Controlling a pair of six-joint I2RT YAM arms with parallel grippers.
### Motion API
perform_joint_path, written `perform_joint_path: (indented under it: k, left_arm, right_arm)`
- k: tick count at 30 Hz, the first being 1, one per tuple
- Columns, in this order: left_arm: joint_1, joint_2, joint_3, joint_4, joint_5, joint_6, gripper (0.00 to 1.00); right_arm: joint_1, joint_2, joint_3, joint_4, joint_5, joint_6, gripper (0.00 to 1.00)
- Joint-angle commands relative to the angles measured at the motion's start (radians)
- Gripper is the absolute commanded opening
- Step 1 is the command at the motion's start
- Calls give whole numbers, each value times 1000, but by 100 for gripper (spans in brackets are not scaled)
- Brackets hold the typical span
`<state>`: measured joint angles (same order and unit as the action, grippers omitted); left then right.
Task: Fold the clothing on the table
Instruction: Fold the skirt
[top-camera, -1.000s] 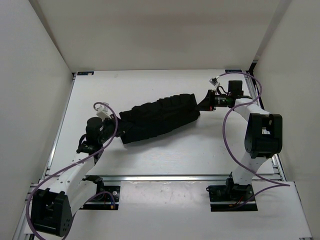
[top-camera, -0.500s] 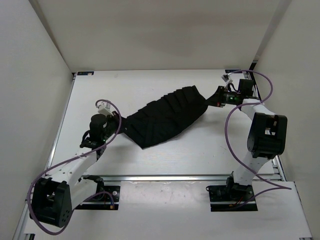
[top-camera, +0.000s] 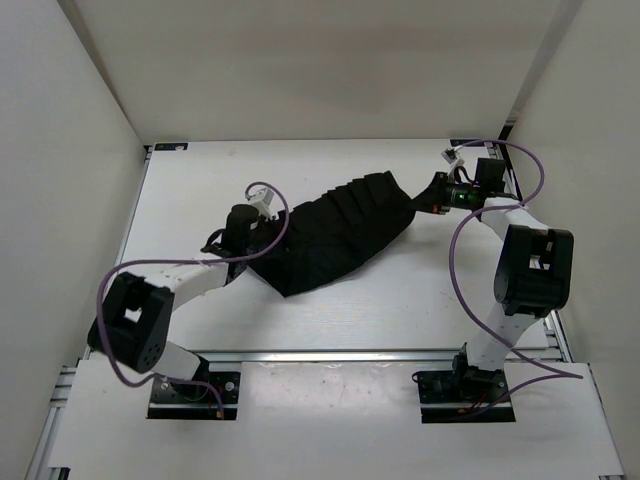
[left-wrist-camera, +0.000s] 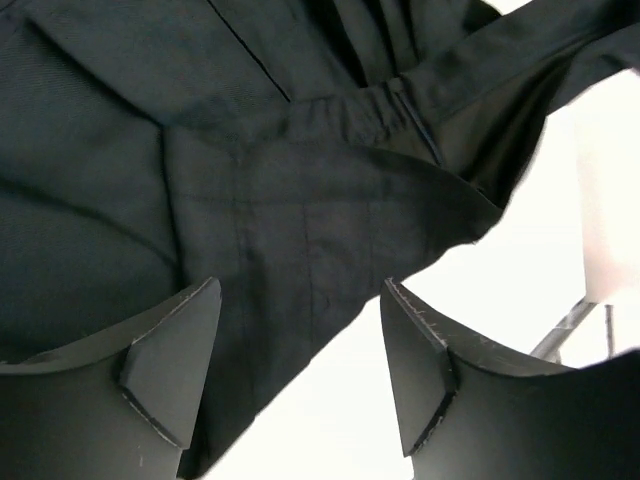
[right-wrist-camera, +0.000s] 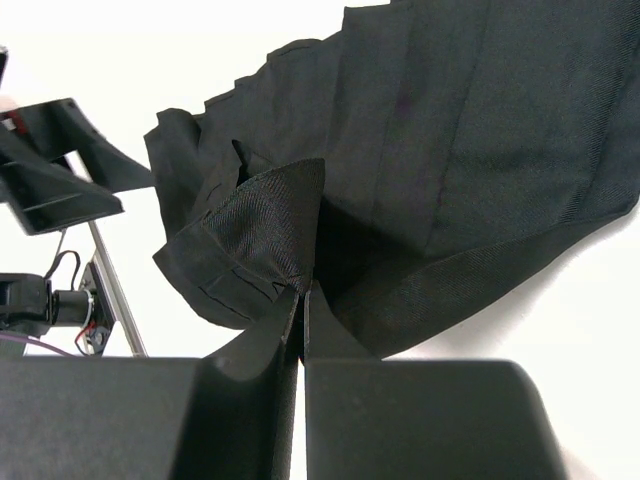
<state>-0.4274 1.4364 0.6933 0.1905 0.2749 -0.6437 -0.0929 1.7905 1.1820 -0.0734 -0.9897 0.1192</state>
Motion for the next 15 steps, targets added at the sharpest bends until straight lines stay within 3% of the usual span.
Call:
perform_joint_path:
  k: [1,8,15]
  left_arm:
    - [-10,76,115,-12,29,58,74]
    - [1,196,232,-95,38,145,66]
    - [-1,243,252,-125,50,165,62]
  right_arm:
    - [-2,23,44,49,-7,-6,0]
    - [-22,52,71,50,-20,4,0]
    - [-25,73,102,49,-20,13,0]
